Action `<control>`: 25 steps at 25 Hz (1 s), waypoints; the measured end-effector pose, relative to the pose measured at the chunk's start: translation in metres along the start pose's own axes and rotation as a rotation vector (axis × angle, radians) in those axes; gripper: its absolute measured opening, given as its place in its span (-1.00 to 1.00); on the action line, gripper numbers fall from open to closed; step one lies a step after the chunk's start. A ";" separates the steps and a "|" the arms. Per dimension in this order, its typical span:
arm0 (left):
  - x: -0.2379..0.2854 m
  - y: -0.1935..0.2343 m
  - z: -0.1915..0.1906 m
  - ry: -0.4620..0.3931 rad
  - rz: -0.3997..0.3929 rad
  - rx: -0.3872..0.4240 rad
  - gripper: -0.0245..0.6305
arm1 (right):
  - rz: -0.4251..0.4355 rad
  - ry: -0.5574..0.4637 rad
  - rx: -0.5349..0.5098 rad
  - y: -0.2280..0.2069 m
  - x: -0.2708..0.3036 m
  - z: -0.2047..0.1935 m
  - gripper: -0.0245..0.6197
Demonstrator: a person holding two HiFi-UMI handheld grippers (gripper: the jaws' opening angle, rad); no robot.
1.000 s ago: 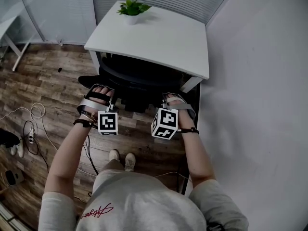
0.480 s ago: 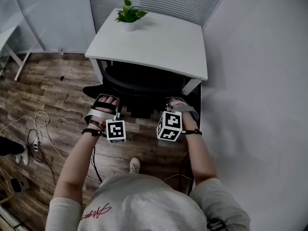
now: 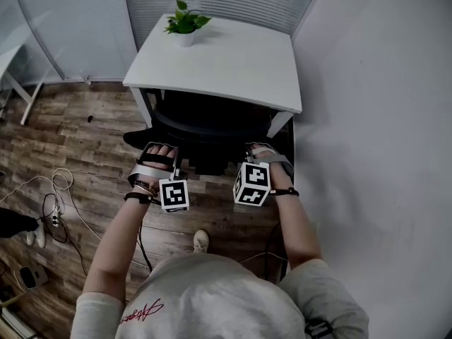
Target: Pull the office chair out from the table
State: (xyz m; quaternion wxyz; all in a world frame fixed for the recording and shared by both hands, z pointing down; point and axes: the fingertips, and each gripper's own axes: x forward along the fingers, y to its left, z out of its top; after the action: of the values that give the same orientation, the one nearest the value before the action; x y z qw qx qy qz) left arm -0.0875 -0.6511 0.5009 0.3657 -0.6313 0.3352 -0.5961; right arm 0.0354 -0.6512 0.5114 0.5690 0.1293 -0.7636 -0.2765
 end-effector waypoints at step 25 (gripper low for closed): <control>-0.011 -0.014 -0.003 -0.027 -0.019 0.034 -0.59 | 0.002 0.022 0.035 0.017 -0.006 0.005 -0.62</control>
State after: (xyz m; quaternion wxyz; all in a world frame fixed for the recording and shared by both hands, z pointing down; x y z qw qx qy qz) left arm -0.0911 -0.6349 0.5071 0.3754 -0.6360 0.3141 -0.5966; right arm 0.0344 -0.6328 0.5153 0.5754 0.1414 -0.7621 -0.2611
